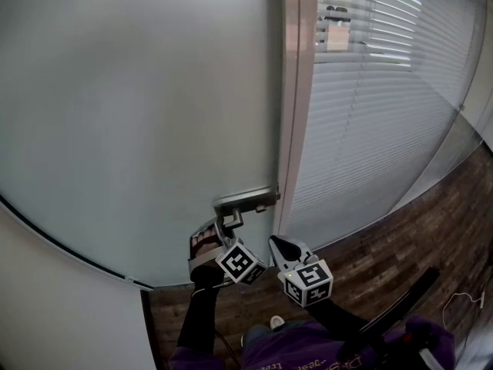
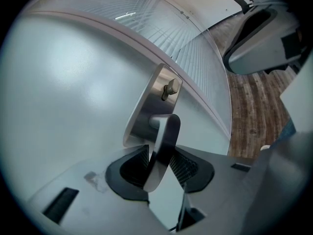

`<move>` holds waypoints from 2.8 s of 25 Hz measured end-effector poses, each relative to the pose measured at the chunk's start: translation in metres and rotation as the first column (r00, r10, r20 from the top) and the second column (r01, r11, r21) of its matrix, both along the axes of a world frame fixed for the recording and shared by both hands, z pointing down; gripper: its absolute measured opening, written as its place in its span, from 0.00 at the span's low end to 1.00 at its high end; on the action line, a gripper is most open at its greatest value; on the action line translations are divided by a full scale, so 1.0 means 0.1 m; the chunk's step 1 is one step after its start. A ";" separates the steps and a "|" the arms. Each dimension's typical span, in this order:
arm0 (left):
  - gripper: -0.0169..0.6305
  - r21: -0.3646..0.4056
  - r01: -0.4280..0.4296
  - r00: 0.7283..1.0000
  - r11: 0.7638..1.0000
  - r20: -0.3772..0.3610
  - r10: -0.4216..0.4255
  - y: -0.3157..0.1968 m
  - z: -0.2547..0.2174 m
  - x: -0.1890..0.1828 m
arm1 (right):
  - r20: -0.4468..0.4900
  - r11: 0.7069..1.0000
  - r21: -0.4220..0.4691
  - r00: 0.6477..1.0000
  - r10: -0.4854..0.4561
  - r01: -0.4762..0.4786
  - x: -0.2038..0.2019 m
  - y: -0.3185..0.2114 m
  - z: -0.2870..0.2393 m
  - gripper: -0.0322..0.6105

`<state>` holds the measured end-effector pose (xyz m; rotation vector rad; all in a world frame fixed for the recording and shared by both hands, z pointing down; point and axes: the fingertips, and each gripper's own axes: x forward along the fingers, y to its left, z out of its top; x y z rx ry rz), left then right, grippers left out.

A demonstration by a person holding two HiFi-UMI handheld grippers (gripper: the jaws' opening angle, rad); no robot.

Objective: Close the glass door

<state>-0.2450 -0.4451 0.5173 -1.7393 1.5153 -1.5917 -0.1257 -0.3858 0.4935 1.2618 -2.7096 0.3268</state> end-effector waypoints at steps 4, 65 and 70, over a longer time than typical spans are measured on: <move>0.20 -0.007 0.002 1.000 1.000 -0.005 -0.002 -0.03 0.05 0.00 | 0.004 1.000 -0.009 1.000 -0.005 0.005 0.00 -0.01 0.06 0.05; 0.26 0.045 0.006 0.997 0.999 -0.083 -0.002 -0.20 0.22 -0.03 | 0.022 0.990 -0.017 0.990 0.140 -0.140 -0.03 -0.28 0.18 0.05; 0.26 0.092 -0.044 0.997 0.995 -0.058 0.050 -0.19 0.15 -0.01 | 0.023 0.992 0.002 0.991 0.128 -0.128 -0.07 -0.29 0.11 0.05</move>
